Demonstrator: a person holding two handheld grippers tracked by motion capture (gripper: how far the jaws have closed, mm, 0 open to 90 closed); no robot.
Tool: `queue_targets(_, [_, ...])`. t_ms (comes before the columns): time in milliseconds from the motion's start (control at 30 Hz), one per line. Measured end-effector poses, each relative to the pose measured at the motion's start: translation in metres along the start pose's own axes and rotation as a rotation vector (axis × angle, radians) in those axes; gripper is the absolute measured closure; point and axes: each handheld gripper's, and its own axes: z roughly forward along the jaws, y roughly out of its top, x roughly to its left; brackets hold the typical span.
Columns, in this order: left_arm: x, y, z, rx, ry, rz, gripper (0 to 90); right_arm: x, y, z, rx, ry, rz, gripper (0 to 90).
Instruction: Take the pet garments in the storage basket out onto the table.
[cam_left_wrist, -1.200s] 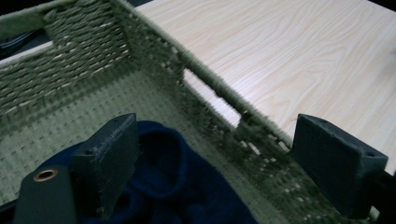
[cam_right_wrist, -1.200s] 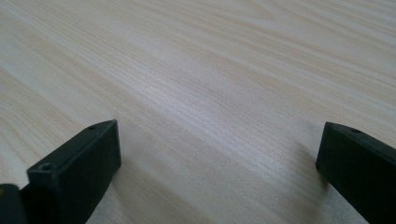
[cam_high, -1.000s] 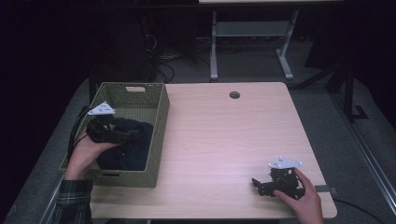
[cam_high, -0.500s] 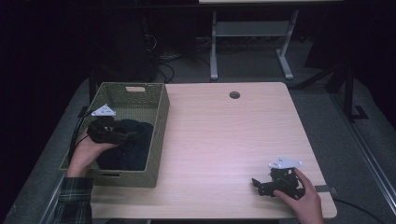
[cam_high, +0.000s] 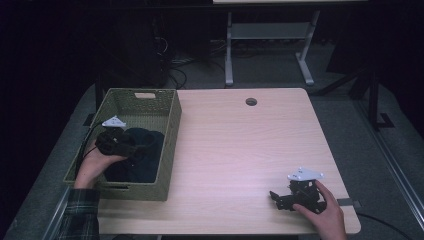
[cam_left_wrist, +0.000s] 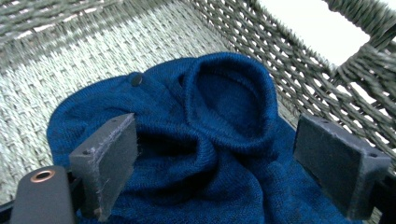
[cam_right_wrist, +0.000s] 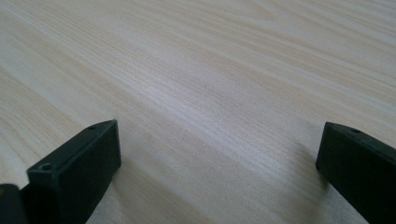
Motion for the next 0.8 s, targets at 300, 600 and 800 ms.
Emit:
queue_targets(300, [0.0,-0.008,0.015,0.092,-0.034,0.022,12.8,0.0,0.0,0.0,0.0,0.0,0.0,0.0])
queue_targets(600, [-0.007,-0.011,0.032,0.212,-0.02,0.061,12.8,0.0,0.0,0.0,-0.001,0.001,0.0,0.0])
queue_targets(800, [-0.013,-0.012,0.039,0.298,0.007,0.105,14.9,0.0,0.0,0.0,-0.001,0.001,0.001,0.0])
